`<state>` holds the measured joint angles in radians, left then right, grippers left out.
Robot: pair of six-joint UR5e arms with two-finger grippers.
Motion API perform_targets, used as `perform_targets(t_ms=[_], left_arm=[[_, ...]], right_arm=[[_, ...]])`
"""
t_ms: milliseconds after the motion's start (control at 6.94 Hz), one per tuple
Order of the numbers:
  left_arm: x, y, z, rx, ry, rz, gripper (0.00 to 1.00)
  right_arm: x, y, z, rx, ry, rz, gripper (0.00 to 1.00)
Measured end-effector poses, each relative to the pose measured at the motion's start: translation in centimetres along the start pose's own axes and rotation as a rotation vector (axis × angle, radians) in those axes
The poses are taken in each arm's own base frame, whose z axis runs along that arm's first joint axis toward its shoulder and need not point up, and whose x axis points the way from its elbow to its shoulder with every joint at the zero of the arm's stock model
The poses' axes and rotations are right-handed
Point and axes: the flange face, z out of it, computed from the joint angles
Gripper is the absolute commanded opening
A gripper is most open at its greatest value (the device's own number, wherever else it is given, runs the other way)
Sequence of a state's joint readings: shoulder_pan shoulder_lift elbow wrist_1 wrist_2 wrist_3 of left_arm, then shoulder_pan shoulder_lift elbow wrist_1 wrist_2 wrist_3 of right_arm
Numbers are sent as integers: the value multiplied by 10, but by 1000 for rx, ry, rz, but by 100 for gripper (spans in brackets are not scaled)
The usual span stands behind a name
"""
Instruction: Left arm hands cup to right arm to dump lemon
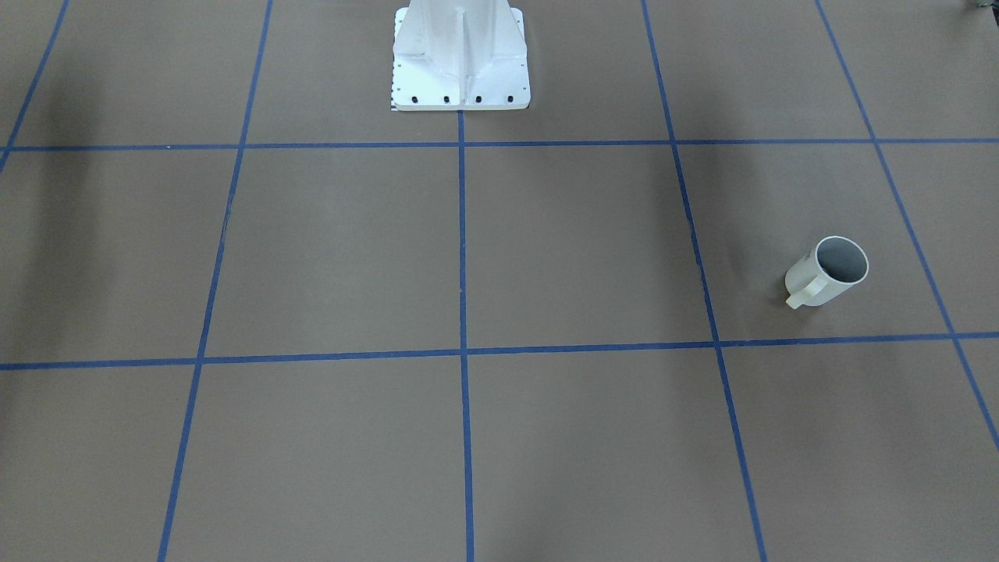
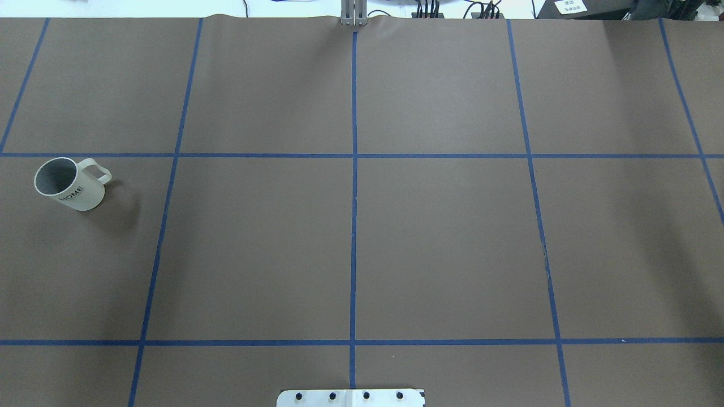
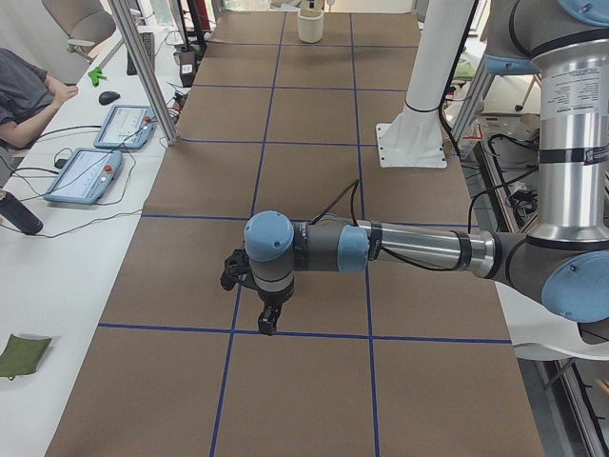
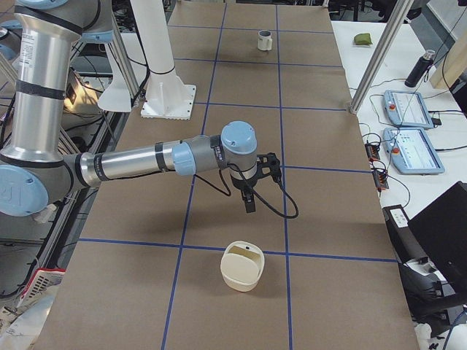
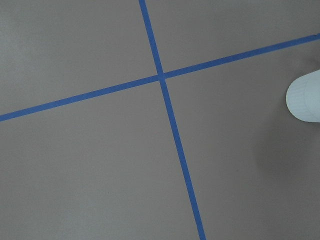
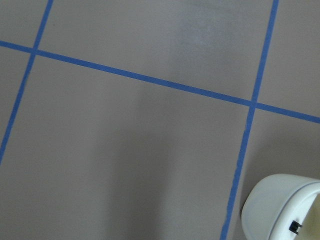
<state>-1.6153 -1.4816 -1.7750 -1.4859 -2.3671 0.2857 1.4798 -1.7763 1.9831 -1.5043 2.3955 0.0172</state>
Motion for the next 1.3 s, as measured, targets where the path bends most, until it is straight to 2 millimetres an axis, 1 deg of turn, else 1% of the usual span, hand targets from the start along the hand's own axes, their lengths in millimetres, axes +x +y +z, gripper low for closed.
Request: perform_targets(t_ms=[288, 432, 576, 721, 865, 1009, 1153, 1297], left_arm=[[10, -9, -10, 33, -8, 34, 100], [14, -20, -14, 52, -11, 52, 100], [16, -33, -15, 66, -7, 58, 100], [18, -40, -16, 80, 2, 68, 100], [26, -46, -12, 94, 27, 86, 100], [43, -54, 1, 90, 73, 93, 100], [62, -61, 17, 71, 110, 68, 100], [77, -66, 29, 60, 126, 26, 100]], right_arm=[[-15, -3, -1, 34, -94, -50, 100], [-30, -11, 4, 41, -131, -95, 100], [-49, -28, 13, 47, -159, -157, 100], [-69, -50, 22, 54, -181, -199, 100], [-93, -68, 26, 56, -198, -213, 100], [-126, -85, 28, 57, -210, -203, 100], [-170, -98, 35, 58, -197, -177, 100], [-219, -103, 47, 67, -164, -148, 100]])
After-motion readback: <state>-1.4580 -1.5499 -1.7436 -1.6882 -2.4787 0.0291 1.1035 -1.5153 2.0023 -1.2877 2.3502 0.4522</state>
